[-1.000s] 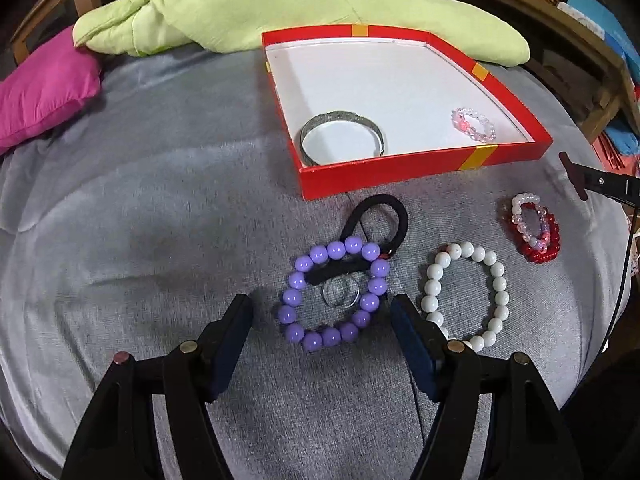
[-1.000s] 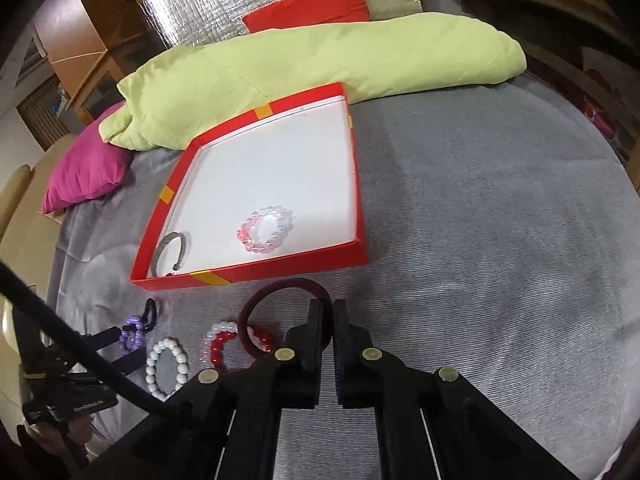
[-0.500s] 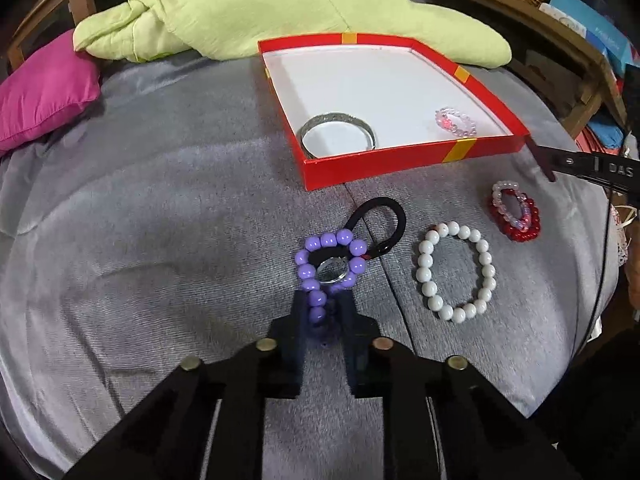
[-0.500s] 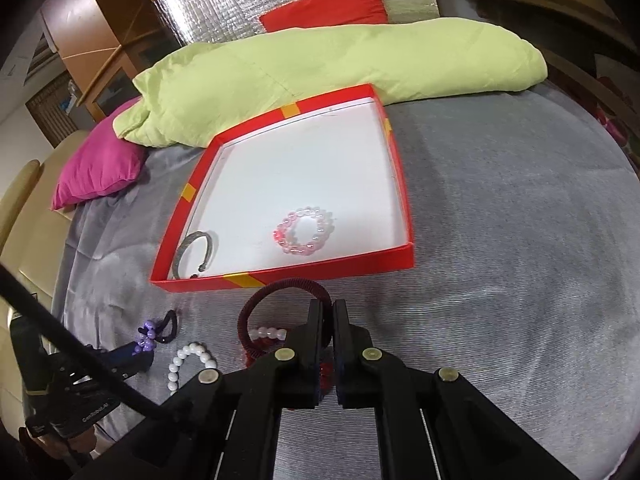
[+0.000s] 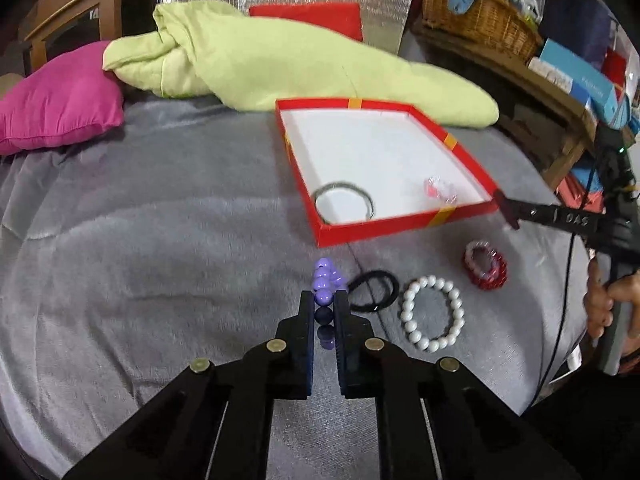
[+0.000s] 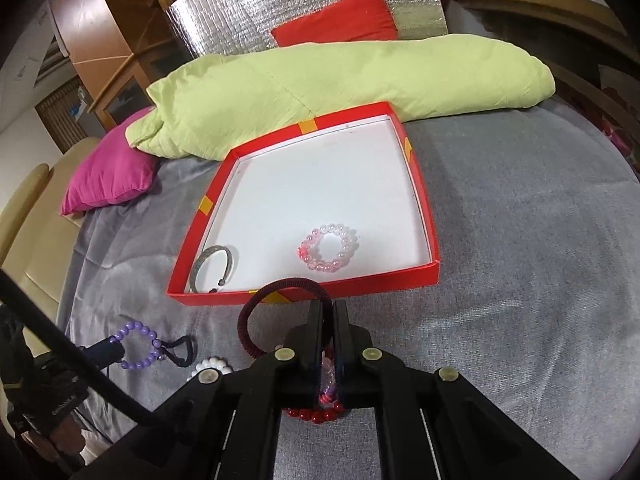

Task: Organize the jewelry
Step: 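Grasp the maroon bangle with the right tool while the left tool grasps the purple bracelet, then lower the maroon bangle into the box with the right tool while the left tool drops the purple bracelet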

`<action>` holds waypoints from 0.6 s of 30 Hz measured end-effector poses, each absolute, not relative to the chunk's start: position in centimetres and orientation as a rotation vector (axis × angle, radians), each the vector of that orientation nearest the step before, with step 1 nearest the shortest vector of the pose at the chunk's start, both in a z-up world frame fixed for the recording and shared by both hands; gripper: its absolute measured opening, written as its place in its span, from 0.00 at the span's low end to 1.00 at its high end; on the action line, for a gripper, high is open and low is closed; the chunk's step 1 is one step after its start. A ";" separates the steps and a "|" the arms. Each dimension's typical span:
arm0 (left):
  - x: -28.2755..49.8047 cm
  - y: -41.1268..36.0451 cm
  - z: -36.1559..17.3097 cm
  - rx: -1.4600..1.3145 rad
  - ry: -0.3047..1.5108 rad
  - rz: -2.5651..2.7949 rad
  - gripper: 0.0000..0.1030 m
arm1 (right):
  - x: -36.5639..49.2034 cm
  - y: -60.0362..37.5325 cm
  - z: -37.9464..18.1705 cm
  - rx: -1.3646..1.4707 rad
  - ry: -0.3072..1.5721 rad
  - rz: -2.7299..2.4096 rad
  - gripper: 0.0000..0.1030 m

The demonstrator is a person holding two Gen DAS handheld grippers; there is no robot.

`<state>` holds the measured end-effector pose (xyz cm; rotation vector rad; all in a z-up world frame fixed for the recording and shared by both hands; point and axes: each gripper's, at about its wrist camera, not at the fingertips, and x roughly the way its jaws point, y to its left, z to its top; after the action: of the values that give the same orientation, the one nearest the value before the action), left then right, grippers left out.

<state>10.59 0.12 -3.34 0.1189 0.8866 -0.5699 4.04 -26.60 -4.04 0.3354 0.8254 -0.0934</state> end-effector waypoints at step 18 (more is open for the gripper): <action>14.0 -5.9 0.0 -0.023 0.728 -0.685 0.09 | 8.0 -27.2 -3.6 0.410 0.698 -0.095 0.05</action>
<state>13.96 -5.94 0.01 -0.0233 0.7285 -0.6848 7.99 -27.23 -3.55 0.4101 0.6981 -0.0949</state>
